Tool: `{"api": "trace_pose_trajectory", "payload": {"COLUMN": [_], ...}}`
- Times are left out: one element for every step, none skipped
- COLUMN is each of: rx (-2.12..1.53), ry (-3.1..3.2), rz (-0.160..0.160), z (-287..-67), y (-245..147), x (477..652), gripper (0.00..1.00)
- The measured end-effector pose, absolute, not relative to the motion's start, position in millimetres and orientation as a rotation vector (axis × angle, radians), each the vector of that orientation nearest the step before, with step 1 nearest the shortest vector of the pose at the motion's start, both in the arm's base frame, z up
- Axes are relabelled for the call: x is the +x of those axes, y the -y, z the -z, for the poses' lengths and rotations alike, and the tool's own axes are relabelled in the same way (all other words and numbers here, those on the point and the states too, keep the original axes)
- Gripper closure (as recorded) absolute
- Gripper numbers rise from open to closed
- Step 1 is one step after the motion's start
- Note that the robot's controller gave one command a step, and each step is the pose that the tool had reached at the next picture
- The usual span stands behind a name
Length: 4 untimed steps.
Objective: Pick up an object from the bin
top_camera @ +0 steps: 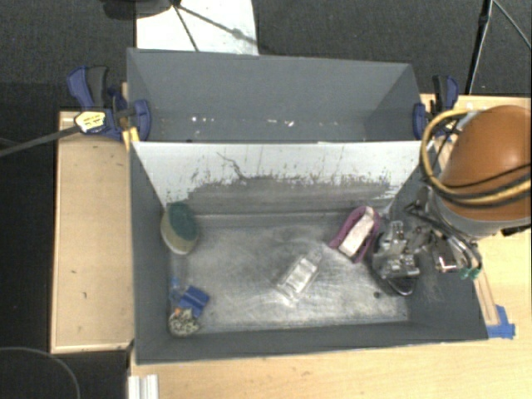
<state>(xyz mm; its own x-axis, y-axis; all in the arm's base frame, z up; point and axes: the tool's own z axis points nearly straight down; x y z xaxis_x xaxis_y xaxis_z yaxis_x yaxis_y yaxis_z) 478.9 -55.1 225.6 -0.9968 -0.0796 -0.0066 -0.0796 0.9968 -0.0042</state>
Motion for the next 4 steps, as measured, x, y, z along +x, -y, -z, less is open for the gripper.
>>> {"api": "trace_pose_trajectory", "payload": {"rx": [-0.136,-0.292,-0.589,-0.956], "ry": [-3.136,-3.127,-3.079,-2.991], "rz": [0.000,0.000,-0.003,-0.028], "z": [-223,-119,-103,-100], "y": [50,97,106,106], "x": [479.1,552.8,573.9,590.3], "gripper": [0.00,0.00,0.00,0.00]}}
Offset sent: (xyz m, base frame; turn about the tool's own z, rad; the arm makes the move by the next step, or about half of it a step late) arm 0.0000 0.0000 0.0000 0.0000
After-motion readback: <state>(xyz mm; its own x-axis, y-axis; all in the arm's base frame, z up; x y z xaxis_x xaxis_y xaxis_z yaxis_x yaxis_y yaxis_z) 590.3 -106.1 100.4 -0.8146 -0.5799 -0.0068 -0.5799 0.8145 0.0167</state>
